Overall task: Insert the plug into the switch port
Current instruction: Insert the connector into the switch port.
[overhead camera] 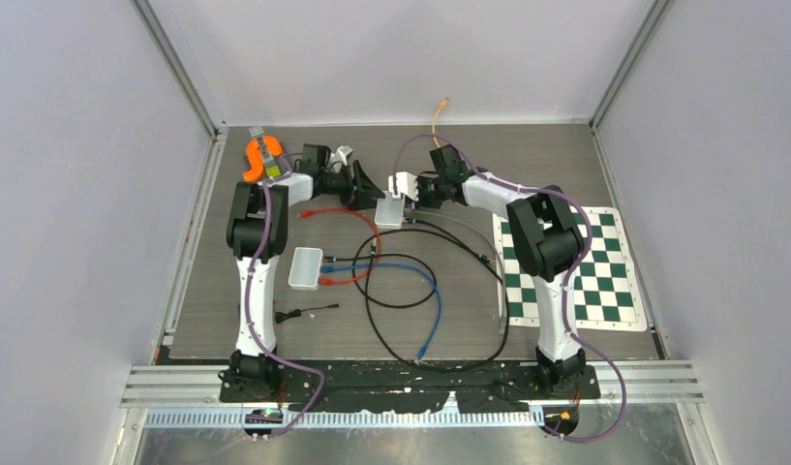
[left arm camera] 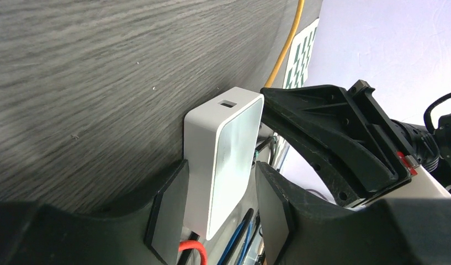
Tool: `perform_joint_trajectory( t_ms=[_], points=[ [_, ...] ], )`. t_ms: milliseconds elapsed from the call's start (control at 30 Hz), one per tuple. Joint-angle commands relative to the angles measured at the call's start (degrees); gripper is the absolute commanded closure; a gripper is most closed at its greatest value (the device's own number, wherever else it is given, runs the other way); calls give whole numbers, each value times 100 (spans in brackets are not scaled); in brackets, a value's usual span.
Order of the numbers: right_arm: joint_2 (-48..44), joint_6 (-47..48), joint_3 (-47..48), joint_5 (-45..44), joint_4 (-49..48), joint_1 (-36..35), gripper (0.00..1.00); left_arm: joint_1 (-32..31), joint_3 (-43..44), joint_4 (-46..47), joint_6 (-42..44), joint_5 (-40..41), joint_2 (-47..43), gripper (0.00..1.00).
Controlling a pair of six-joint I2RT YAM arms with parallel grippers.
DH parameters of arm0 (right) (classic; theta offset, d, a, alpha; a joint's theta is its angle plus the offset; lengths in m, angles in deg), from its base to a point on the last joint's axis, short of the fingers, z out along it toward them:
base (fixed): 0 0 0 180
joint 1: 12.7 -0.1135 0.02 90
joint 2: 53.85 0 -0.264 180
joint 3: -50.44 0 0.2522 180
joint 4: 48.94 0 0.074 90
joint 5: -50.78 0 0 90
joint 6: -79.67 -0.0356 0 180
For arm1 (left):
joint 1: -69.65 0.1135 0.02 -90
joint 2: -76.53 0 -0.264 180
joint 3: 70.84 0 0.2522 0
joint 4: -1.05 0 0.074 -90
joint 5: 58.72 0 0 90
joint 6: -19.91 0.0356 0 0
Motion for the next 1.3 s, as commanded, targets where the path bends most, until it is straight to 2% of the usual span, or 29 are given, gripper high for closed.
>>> perform_joint_trajectory(
  t_ms=[0,367,467,533,700,867,1000,1133,1267],
  points=[
    [-416,-140,-44,907,-776,-284,95,-315,2,264,112,-316,-211,50],
    [-683,-193,-451,932,-1101,-420,95,-549,157,160,509,-545,-269,52],
    [-825,-455,-799,1041,-1875,-459,95,-647,233,-284,827,-580,-296,53],
    [-848,-598,-812,1049,-2092,-469,95,-682,99,-222,853,-602,-345,53],
    [-705,-570,-651,1028,-1974,-489,95,-704,-229,397,634,-723,-447,56],
    [-643,-537,-651,997,-2075,-554,95,-808,-48,566,420,-1174,-258,56],
    [-693,-494,-778,1045,-2235,-598,95,-823,-81,626,451,-1106,-297,57],
    [-619,-470,-754,1143,-2288,-599,95,-848,139,489,560,-1175,-177,58],
    [-626,-307,-747,1450,-2209,-599,95,-884,361,-69,1111,-1067,-180,60]
  ],
)
